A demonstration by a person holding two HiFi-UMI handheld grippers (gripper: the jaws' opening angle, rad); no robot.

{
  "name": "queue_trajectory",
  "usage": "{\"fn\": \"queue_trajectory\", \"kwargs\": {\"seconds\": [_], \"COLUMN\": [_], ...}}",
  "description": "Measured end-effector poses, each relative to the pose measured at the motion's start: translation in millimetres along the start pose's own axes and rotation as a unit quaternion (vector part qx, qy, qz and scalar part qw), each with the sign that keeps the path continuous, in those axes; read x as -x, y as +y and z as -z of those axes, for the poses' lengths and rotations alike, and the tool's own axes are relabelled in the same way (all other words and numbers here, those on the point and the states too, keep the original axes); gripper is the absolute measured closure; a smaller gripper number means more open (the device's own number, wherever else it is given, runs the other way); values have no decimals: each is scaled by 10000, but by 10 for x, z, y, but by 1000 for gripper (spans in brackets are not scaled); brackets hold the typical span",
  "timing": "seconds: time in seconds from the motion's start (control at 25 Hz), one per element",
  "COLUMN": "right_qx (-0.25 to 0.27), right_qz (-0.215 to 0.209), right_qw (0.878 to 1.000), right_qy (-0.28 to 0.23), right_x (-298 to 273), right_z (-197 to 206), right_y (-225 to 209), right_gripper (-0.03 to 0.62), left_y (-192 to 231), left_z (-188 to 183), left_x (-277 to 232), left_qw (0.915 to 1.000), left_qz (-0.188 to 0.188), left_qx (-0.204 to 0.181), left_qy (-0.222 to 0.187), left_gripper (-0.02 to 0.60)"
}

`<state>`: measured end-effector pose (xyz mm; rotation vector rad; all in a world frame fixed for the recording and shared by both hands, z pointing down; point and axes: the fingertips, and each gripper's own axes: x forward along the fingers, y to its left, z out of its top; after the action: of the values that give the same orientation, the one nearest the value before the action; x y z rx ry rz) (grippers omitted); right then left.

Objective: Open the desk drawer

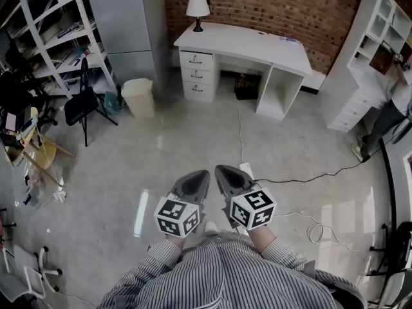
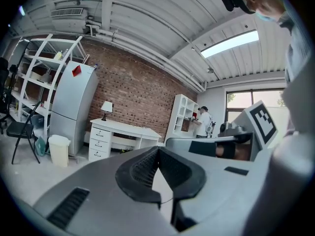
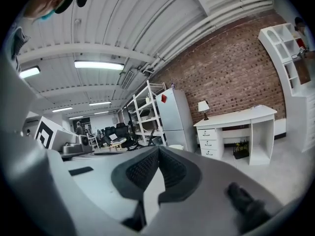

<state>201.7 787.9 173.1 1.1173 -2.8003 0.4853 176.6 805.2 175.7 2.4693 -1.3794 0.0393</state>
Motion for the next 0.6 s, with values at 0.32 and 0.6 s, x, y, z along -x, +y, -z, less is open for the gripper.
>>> {"fn": "queue_trajectory", "kwargs": {"seconds": [0.32, 0.6], "right_qx": [17, -85], "right_qz": [-129, -119], "right_qw": [9996, 9987], "right_qy": [234, 486], "right_x": [-654, -1034], "right_z": [-137, -114], "right_y": [-603, -976], "right_gripper": [579, 579], "left_y": [489, 814], "left_z": [-86, -124], "left_x": [-798, -1221], "left_qw": [9988, 9982], "left_qz": [-52, -80], "left_qx": [484, 554], "left_qy": [43, 194], "left_gripper": [571, 571]}}
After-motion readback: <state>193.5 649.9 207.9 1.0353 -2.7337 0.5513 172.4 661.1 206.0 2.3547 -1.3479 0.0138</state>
